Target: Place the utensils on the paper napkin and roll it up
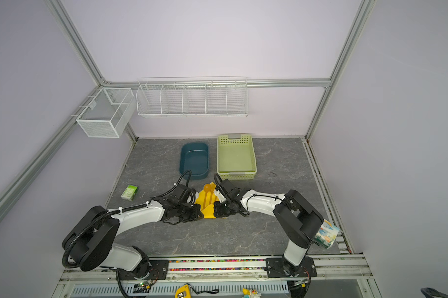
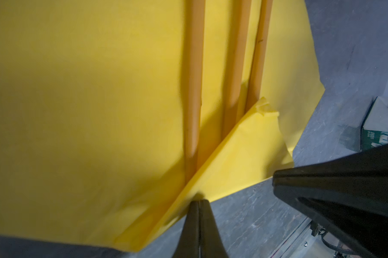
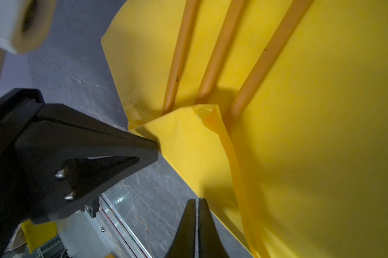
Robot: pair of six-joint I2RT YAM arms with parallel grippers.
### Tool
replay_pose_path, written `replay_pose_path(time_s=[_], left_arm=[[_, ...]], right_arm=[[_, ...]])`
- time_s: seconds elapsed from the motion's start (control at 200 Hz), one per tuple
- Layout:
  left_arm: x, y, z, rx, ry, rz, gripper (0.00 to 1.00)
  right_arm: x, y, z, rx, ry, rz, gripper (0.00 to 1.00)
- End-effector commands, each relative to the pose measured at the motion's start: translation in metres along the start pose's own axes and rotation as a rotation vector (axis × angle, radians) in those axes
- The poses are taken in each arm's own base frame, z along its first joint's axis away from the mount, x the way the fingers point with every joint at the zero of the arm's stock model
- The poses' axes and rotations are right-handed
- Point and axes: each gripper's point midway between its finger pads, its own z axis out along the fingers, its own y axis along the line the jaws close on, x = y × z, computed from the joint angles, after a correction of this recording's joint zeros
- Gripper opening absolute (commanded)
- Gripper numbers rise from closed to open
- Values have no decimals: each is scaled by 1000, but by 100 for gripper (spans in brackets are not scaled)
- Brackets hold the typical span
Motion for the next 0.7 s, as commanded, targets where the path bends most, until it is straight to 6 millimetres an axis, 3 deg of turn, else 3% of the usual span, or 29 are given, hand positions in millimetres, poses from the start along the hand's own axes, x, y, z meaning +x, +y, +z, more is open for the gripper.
replay_pose_path(time_s=[0.0,0.33,0.695], left_arm=[[2,2,-2,-9,-8,10,0],[0,-2,-5,-4,-14,10,0],[-18,-3,-33,-112,-72,83,0]], right_arm=[[1,-12,7,23,10,58,9],[8,-30,16,75,50,103,9],[11,-37,18,88,61,116,8]])
